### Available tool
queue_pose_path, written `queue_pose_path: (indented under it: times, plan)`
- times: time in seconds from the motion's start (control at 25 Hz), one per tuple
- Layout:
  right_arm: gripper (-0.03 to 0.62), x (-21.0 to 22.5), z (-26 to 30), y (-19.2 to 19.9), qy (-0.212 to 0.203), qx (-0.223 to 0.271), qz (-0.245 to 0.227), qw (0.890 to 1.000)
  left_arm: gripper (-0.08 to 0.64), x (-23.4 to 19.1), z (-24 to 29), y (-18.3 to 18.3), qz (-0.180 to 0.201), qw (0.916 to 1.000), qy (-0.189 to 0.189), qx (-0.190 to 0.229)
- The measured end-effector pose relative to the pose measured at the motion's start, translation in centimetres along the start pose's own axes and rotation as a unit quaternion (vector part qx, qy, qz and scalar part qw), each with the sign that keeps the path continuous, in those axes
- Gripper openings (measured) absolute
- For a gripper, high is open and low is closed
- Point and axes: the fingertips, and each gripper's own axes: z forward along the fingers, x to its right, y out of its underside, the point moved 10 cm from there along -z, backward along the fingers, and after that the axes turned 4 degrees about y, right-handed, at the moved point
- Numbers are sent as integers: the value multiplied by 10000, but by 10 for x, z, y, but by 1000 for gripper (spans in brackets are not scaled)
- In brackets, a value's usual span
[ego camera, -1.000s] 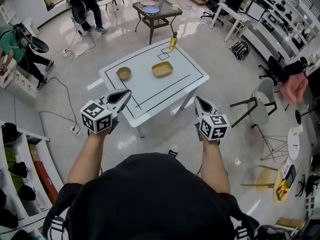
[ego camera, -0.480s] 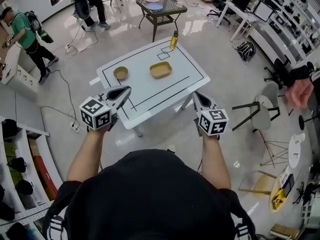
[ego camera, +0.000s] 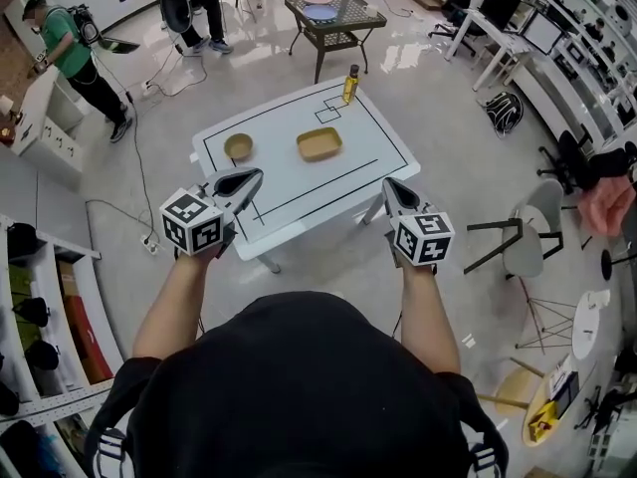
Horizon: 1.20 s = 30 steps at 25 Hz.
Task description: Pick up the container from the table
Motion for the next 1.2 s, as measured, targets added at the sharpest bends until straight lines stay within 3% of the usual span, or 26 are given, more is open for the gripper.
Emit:
queue_pose_path:
  times: [1.2]
  plan:
    - [5, 118, 46, 12, -1155, -312, -247, 9925, 8, 51, 119, -4, -97, 9969, -767, -113]
